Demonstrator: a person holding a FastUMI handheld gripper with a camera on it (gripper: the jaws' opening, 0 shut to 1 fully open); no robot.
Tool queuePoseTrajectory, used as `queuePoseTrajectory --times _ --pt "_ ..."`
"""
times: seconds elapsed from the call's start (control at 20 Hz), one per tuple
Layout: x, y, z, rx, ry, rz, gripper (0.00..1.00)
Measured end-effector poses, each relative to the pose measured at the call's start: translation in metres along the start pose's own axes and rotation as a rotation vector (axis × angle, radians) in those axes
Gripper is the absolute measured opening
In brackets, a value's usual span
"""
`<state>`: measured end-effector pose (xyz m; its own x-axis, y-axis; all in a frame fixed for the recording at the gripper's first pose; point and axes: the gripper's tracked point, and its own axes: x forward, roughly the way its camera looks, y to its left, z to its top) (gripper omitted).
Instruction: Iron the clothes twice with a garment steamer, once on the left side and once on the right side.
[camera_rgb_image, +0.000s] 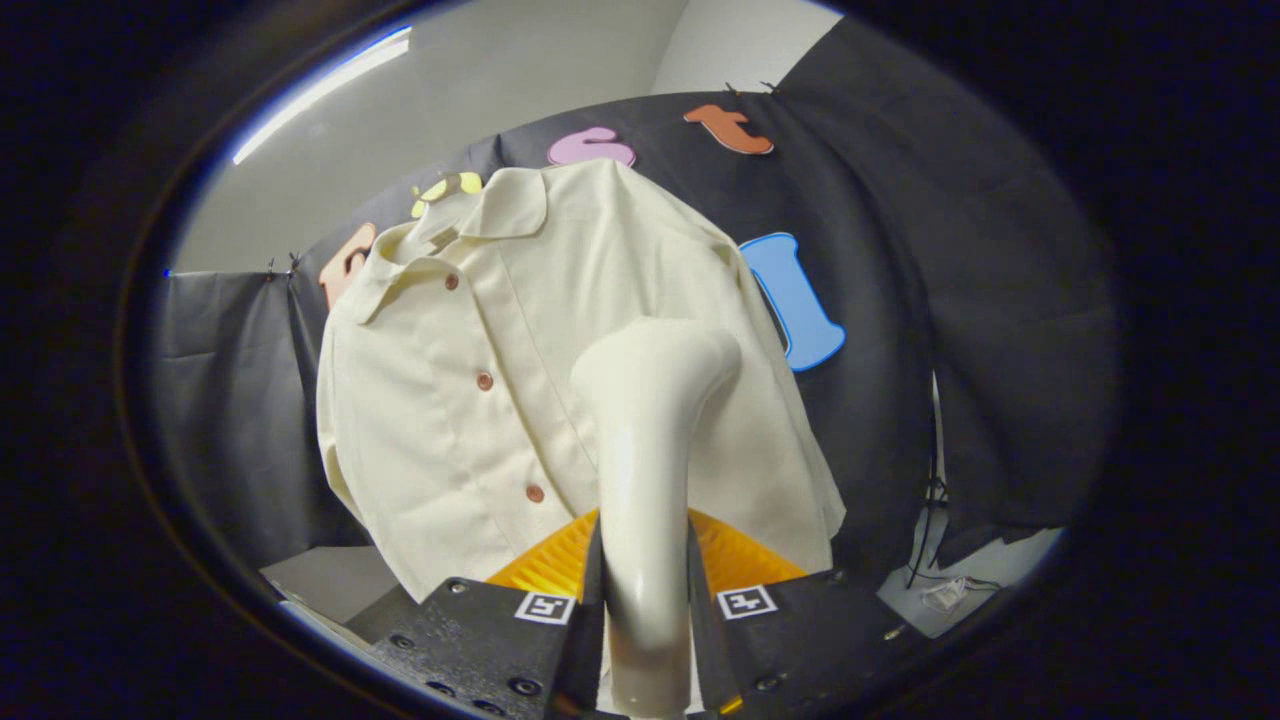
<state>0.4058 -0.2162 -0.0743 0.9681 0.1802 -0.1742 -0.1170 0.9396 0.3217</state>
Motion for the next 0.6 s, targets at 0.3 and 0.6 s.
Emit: queuePoseTrajectory --times 0.3,0.6 --pt "-0.003 -0.028 -0.05 0.057 0.045 -0.006 0.37" --pt "-0.009 -0.046 -0.089 0.1 0.076 -0.004 0.38"
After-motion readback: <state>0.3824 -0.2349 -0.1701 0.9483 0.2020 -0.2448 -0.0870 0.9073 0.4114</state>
